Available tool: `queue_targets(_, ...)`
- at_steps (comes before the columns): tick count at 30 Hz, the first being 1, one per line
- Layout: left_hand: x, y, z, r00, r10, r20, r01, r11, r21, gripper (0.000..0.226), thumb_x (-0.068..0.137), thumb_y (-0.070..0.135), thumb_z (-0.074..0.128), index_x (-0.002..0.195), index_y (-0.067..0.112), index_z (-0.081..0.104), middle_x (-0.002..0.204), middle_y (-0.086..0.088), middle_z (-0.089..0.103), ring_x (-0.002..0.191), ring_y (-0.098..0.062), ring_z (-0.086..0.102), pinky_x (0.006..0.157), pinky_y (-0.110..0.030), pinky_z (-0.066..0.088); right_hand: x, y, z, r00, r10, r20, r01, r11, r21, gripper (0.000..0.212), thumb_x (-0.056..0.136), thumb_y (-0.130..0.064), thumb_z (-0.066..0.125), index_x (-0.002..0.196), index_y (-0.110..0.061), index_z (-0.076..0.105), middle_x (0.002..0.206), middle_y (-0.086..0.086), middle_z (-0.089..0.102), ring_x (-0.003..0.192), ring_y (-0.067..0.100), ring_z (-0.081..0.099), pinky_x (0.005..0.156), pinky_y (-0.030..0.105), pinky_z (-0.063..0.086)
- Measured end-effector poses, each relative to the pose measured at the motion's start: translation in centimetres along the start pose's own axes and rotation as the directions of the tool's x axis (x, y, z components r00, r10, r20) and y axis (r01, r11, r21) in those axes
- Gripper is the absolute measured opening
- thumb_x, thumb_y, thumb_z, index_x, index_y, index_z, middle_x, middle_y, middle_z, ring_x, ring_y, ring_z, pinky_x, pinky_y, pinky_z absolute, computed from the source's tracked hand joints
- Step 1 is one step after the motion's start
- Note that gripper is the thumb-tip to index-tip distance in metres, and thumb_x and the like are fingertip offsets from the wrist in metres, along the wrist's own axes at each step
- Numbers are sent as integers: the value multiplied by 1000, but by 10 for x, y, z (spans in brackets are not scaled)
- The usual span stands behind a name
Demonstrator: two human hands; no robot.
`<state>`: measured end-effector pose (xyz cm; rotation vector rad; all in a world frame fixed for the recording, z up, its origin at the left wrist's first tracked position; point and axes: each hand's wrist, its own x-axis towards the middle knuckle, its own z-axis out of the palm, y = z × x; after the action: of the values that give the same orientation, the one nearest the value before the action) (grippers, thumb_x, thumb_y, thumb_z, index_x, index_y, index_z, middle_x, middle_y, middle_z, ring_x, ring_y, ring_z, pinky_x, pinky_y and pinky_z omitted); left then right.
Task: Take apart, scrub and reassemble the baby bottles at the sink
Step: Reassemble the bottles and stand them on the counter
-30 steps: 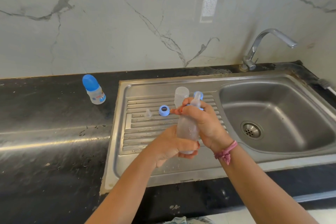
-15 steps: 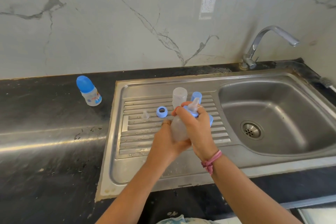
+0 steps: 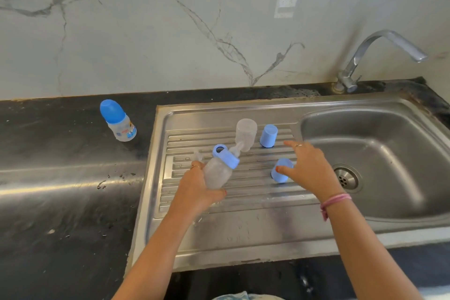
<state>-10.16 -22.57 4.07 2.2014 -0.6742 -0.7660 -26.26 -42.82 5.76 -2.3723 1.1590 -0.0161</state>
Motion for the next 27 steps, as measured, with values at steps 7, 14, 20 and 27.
queue_targets(7, 5, 5, -2, 998, 40, -43, -40, 999, 14, 57, 65, 18, 82, 107, 24, 43, 89, 5, 56, 70, -7, 58, 42, -10, 37, 9, 8, 30, 992, -3, 129, 0, 1000, 26, 64, 86, -27, 69, 143, -23, 41, 132, 3, 55, 116, 24, 53, 92, 33, 44)
queue_targets(14, 0, 14, -6, 992, 83, -93, -78, 995, 65, 60, 64, 13, 81, 105, 28, 39, 97, 2, 53, 79, -11, 57, 53, -18, 40, -1, -28, -30, 995, -93, -46, 88, 528, 845, 57, 61, -48, 79, 109, -27, 55, 96, -1, 75, 86, 13, 71, 67, 21, 56)
queue_targets(20, -8, 29, -9, 983, 158, -93, -146, 982, 122, 57, 64, 12, 77, 104, 28, 41, 94, 6, 50, 76, -8, 56, 52, -19, 39, -17, -52, -28, 963, -268, 10, 123, 475, 871, 54, 64, -35, 80, 113, -22, 59, 98, 3, 75, 88, 17, 70, 74, 27, 58)
queue_targets(27, -26, 36, -12, 980, 181, -85, -164, 969, 183, 51, 63, 16, 76, 99, 24, 41, 91, 3, 53, 71, -15, 59, 52, -30, 48, -29, -61, -24, 949, -314, 20, 140, 476, 868, 53, 70, -32, 76, 119, -21, 59, 97, -1, 74, 86, 11, 69, 72, 22, 56)
